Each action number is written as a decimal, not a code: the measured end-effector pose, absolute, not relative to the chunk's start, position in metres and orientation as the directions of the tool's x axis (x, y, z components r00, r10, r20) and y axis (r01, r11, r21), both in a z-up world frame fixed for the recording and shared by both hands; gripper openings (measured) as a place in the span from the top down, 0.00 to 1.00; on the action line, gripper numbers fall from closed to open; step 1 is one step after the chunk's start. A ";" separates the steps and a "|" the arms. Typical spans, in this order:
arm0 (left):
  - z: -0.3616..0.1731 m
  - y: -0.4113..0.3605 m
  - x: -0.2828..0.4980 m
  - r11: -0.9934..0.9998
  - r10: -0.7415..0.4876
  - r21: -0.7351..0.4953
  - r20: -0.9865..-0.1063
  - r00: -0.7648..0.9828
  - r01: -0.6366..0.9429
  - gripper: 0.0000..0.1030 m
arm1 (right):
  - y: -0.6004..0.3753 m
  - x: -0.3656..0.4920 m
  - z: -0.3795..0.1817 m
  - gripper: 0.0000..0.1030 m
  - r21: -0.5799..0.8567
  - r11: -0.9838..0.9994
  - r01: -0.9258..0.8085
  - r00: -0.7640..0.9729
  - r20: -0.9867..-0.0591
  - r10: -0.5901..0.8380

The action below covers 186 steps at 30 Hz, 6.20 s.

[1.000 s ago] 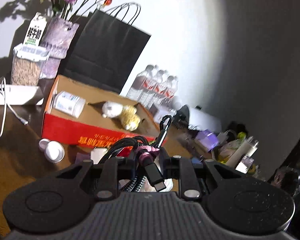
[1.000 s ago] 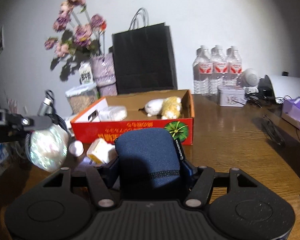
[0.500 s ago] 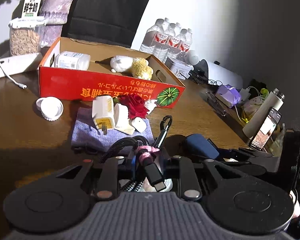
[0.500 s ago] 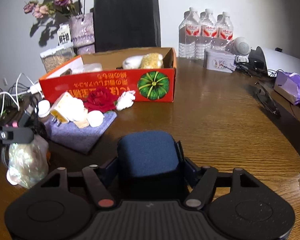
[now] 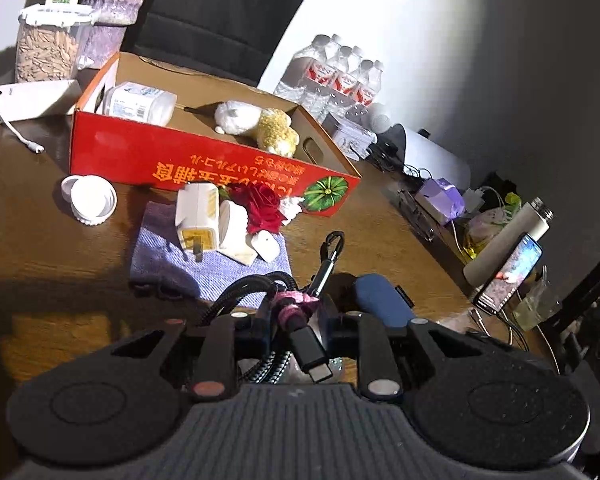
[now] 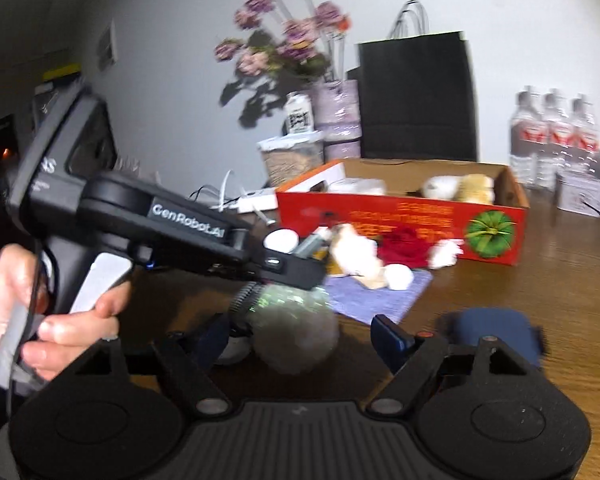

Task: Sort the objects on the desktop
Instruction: 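Set down the navy pouch and grasp the clear plastic bag with the right tool, then carry the cable and clear bag with both tools over the cardboard box, then open both tools to drop the cable and clear bag into the box, then move the left tool to the white round lid while the right tool moves to the navy pouch, then grasp the white round lid with the left tool while the right tool grasps the navy pouch, then carry the lid and navy pouch with both tools over the cardboard box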

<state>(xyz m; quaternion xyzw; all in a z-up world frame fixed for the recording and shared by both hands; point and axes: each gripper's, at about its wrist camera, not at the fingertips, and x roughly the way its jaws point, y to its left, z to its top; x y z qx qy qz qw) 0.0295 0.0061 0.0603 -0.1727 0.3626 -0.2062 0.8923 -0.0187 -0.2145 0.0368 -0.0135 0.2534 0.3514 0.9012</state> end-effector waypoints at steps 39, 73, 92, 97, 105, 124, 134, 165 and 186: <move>0.137 0.033 0.223 0.962 -0.272 -0.150 -0.621 0.735 0.229 0.79 | -0.181 0.253 0.126 0.71 0.244 0.856 -0.455 0.627 -0.595 0.503; 0.120 0.050 0.234 0.988 -0.080 -0.153 -0.658 0.749 -0.029 0.00 | -0.203 0.252 0.113 0.25 0.119 0.955 -0.271 0.639 -0.720 0.271; 0.103 0.005 0.019 0.991 -0.131 -0.092 -0.486 0.864 0.098 0.00 | -0.240 0.035 0.075 0.19 0.076 0.928 -0.366 0.761 -0.549 0.345; 0.068 0.008 -0.038 0.990 -0.141 -0.075 -0.501 0.854 0.119 0.00 | -0.254 -0.015 0.046 0.19 0.117 0.917 -0.382 0.754 -0.535 0.382; 0.032 0.012 -0.044 0.976 -0.219 -0.123 -0.578 0.786 0.181 0.13 | -0.256 -0.021 0.036 0.19 0.099 0.921 -0.377 0.766 -0.525 0.370; 0.015 0.000 -0.023 0.977 -0.209 -0.102 -0.621 0.756 0.186 0.62 | -0.253 0.044 -0.001 0.16 0.031 0.958 -0.286 0.721 -0.652 0.236; 0.027 0.000 -0.027 0.980 -0.197 -0.110 -0.593 0.780 0.165 0.62 | -0.253 0.025 0.008 0.42 0.045 0.962 -0.271 0.732 -0.639 0.236; 0.098 0.012 0.005 0.974 -0.226 -0.125 -0.430 0.874 0.191 0.62 | -0.242 0.022 0.095 0.42 0.089 0.916 -0.391 0.791 -0.476 0.384; 0.046 0.036 0.286 0.994 0.033 0.099 -0.706 0.707 0.053 0.61 | -0.135 0.321 0.041 0.42 0.014 0.938 -0.346 0.526 -0.825 0.206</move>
